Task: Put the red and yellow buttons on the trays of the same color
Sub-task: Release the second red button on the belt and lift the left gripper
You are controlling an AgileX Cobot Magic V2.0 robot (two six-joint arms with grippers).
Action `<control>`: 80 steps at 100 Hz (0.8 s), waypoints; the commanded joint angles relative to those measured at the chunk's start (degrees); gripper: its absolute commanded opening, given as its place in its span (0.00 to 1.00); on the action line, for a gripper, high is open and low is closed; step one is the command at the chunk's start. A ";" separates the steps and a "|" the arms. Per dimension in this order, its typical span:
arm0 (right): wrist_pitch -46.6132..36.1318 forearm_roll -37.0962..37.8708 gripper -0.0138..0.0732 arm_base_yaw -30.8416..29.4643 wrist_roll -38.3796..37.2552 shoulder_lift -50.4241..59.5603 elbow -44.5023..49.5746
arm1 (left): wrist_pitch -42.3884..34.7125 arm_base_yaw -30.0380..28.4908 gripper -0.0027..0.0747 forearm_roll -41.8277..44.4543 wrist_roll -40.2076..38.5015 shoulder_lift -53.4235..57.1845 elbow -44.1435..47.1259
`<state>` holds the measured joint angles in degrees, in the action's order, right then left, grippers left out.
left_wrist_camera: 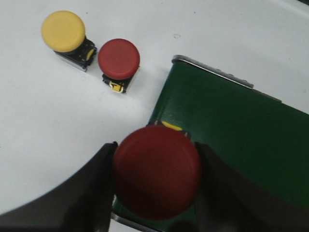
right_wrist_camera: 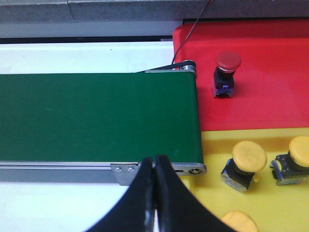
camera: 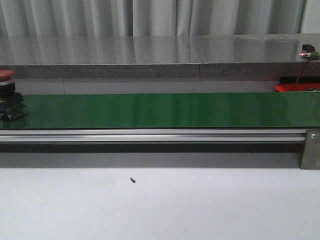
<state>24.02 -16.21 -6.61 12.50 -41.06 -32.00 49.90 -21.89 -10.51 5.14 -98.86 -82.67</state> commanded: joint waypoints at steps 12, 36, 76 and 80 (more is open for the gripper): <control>-4.13 -0.69 0.09 0.03 0.32 0.33 -1.48 | -1.81 1.89 0.29 -0.44 0.44 1.65 -1.58; -4.13 -0.69 0.09 0.03 0.32 0.33 -1.48 | -2.92 2.58 0.30 -0.33 0.44 0.50 -1.58; -4.13 -0.69 0.09 0.03 0.32 0.33 -1.48 | -1.54 2.71 0.53 -0.47 1.47 -0.71 -1.58; -4.13 -0.69 0.09 0.03 0.32 0.33 -1.48 | -1.23 2.71 0.58 -1.34 2.65 -0.71 -1.58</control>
<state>24.02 -16.21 -6.61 12.50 -41.06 -32.00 50.01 -19.49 -10.15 6.12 -102.20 -82.67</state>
